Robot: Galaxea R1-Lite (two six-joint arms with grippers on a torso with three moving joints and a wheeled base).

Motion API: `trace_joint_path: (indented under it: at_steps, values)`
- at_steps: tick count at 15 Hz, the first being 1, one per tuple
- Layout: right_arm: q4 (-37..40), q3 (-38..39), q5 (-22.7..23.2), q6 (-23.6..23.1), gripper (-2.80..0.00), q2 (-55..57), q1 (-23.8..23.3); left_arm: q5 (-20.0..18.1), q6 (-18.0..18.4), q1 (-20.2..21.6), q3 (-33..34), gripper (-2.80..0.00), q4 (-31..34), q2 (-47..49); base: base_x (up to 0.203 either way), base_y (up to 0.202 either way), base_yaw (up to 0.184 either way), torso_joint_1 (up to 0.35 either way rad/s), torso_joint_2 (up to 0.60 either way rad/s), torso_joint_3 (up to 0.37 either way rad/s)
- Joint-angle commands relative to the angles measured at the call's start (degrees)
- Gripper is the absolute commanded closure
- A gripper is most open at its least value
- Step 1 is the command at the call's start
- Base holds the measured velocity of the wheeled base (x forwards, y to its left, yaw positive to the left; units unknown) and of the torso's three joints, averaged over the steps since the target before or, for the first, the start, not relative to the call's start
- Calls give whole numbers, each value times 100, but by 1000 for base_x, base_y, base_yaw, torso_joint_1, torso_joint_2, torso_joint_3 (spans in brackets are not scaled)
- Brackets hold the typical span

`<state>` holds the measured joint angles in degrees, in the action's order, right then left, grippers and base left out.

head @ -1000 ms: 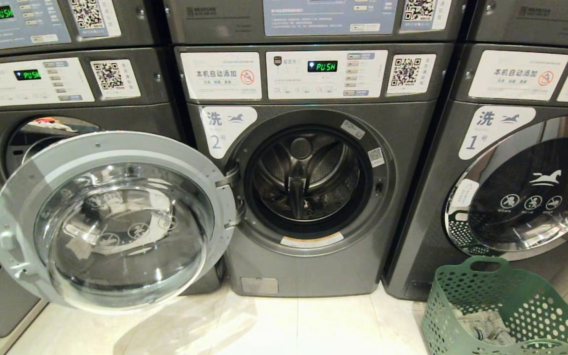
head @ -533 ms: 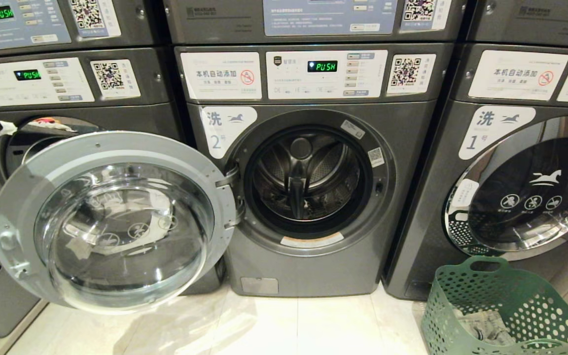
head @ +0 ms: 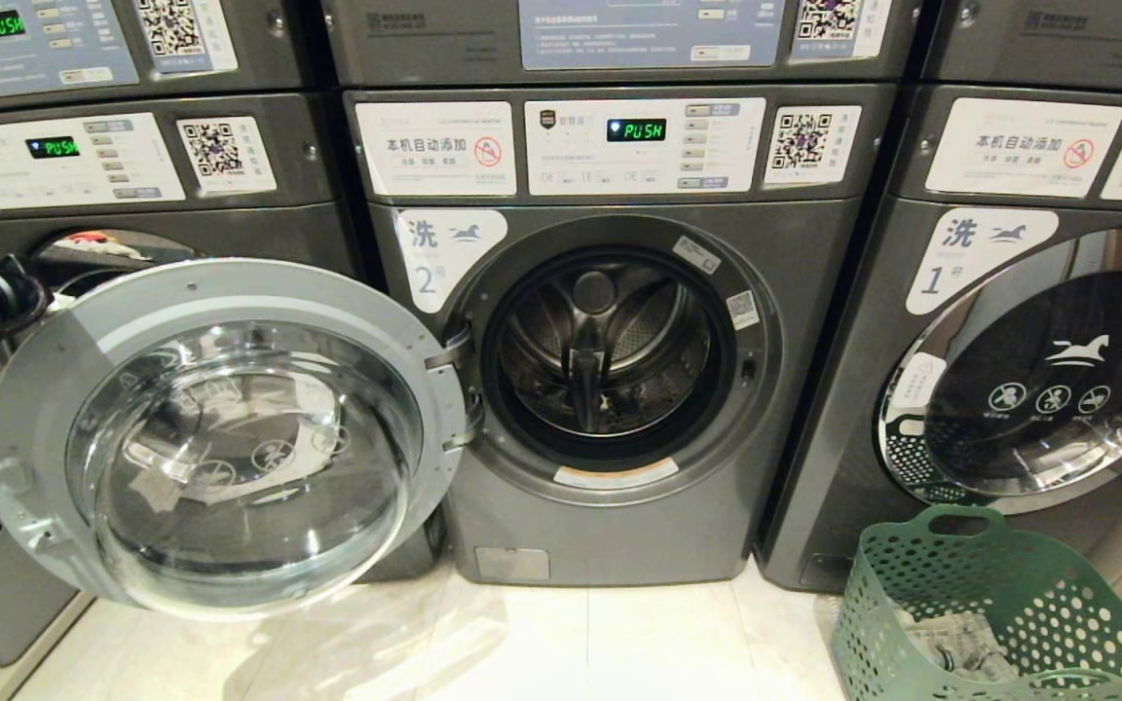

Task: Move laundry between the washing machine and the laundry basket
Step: Close the washing machine door with the left hand

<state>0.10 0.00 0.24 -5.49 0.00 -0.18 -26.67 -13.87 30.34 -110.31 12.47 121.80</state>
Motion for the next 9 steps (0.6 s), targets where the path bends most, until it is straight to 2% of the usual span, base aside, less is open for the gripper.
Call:
trace_joint_path:
  at_steps: [1,6,9]
  values:
    - [-1,0,2,-5,0,9,1,-28,-2,-7,10,0,519,-63,0,0,0,0,0,0]
    - [-10,0,2,-14,0,9,1,-155,6,-41,10,0,1825,-485,0,0,0,0,0,0]
    - [-10,0,2,-23,0,9,1,-318,2,-163,10,0,3266,-1178,0,0,0,0,0,0]
